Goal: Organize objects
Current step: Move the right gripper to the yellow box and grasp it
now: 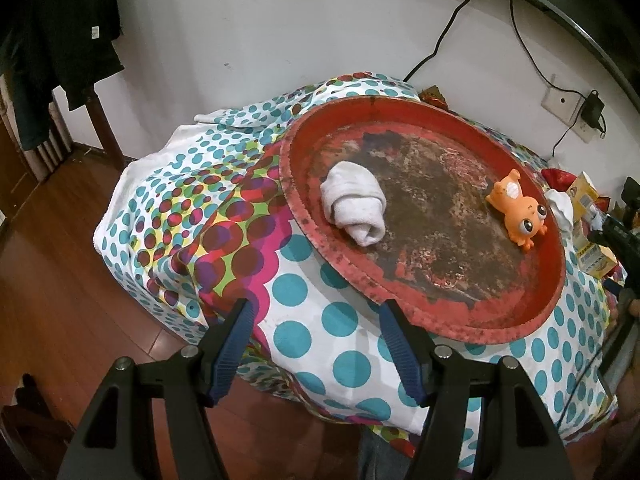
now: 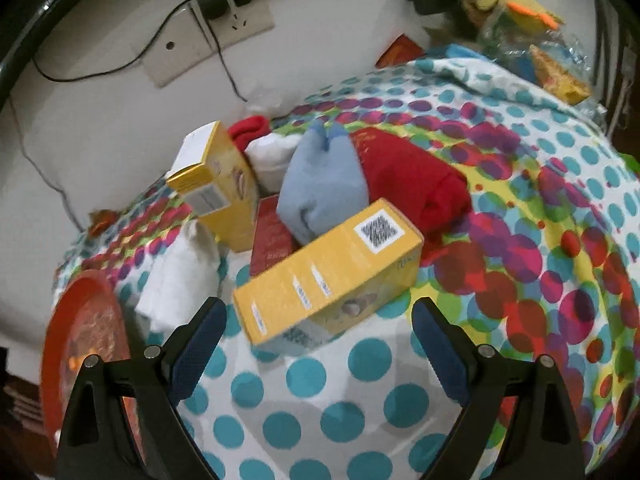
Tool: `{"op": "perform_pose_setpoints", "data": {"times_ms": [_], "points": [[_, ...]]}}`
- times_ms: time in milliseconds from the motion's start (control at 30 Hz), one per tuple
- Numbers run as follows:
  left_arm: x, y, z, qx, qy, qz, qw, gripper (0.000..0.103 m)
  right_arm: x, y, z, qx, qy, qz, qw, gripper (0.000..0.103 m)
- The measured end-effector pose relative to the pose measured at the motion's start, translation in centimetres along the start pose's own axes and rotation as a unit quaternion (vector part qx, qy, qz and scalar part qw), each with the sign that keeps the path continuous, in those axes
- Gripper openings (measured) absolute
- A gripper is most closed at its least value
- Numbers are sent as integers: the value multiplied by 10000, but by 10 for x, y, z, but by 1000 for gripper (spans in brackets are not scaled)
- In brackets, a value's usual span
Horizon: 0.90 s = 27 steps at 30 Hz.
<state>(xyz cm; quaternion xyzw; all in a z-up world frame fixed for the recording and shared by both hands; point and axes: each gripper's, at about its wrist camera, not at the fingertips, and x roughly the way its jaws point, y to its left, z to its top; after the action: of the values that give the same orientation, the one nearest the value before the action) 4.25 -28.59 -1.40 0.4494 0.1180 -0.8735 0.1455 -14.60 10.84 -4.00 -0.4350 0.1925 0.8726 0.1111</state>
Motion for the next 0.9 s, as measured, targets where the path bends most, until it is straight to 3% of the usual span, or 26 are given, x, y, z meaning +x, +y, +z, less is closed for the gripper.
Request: {"op": "perform_pose_setpoints", "data": {"times_ms": [100, 233, 300, 433, 567, 833, 900], "points": [[0, -1, 0, 10, -2, -41, 10000, 67, 3, 5, 5, -77, -124, -382, 9992, 93], [-2, -1, 0, -10, -22, -70, 10000, 67, 4, -2, 4, -169, -82, -434, 9989, 90], [-1, -1, 1, -33, -13, -77, 10000, 67, 4, -9, 4, -218, -45, -396, 9990, 89], [0, 0, 0, -64, 20, -51, 10000, 67, 2, -20, 7, -628, -37, -296, 9976, 70], [-1, -3, 0, -38, 16, -52, 10000, 67, -4, -31, 6, -1167, -74, -226, 9929, 64], [-3, -11, -2, 95, -30, -48, 9999, 67, -1, -58, 2, -1694, -9, 451, 9845, 61], [-3, -13, -3, 138, -22, -31, 9999, 67, -3, -56, 0, -1942, -158, 380, 9801, 61]]}}
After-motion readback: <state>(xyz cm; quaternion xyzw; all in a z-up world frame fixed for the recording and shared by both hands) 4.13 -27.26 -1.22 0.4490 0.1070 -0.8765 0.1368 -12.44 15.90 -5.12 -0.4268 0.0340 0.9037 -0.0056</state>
